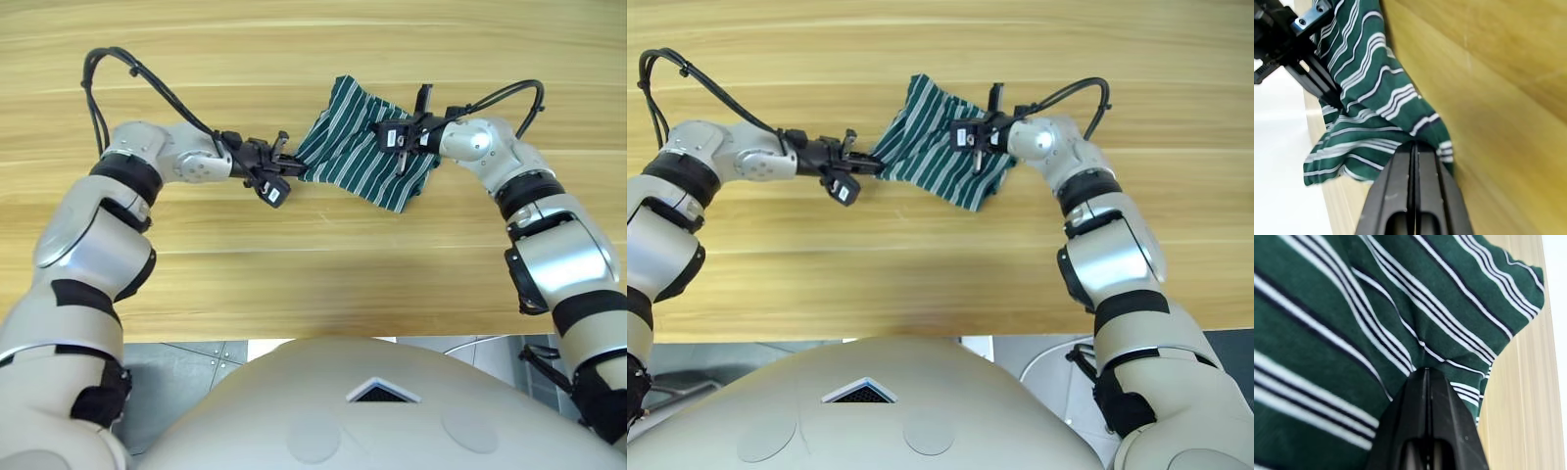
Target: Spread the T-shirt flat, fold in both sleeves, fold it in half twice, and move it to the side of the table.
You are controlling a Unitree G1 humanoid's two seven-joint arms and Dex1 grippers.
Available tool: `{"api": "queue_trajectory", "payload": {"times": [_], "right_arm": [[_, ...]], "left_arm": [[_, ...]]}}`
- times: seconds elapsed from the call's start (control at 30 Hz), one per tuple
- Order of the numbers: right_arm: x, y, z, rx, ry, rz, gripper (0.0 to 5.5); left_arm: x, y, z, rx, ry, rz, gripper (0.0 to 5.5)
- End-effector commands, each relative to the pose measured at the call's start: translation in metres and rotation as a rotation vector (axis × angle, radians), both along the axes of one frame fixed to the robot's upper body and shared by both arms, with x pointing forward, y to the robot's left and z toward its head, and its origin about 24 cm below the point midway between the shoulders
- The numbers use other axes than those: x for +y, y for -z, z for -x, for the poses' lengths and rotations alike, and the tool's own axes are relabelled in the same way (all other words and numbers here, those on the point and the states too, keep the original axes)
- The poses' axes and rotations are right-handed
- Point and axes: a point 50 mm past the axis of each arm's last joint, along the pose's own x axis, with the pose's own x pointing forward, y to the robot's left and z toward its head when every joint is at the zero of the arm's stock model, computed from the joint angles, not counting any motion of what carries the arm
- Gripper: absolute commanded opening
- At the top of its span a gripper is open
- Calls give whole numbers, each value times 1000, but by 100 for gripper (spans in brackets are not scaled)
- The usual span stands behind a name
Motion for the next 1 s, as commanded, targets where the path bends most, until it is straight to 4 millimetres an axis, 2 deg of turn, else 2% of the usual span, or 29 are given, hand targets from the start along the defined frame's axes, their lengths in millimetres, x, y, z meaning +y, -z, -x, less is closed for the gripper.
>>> {"api": "queue_trajectory", "payload": {"times": [0.03,0.13,0.23,0.33,0.43,0.5,0.6,0.7,1.0], "right_arm": [[-20,27,18,135,38,76,3],[-17,13,17,115,9,-29,3],[-22,-11,12,50,10,-139,3],[-26,-30,12,-2,12,-221,3],[-25,-52,14,-52,-6,-336,3],[-22,-61,13,-73,-7,-355,3],[-13,-61,10,-73,-13,-337,3],[3,-52,10,-44,-46,-300,3],[49,-21,4,42,-95,-211,3]], "left_arm": [[31,4,-5,-4,-113,-134,0],[25,-5,-14,-55,-146,-74,0],[22,-13,-21,-92,-178,-12,0],[19,-17,-23,-104,-200,43,0],[16,-23,-26,-117,-211,95,0],[11,-27,-28,-127,-206,131,0],[-2,-32,-27,-126,-167,185,0],[-15,-36,-26,-122,-126,224,0],[-29,-35,-28,-120,-119,235,0]]}}
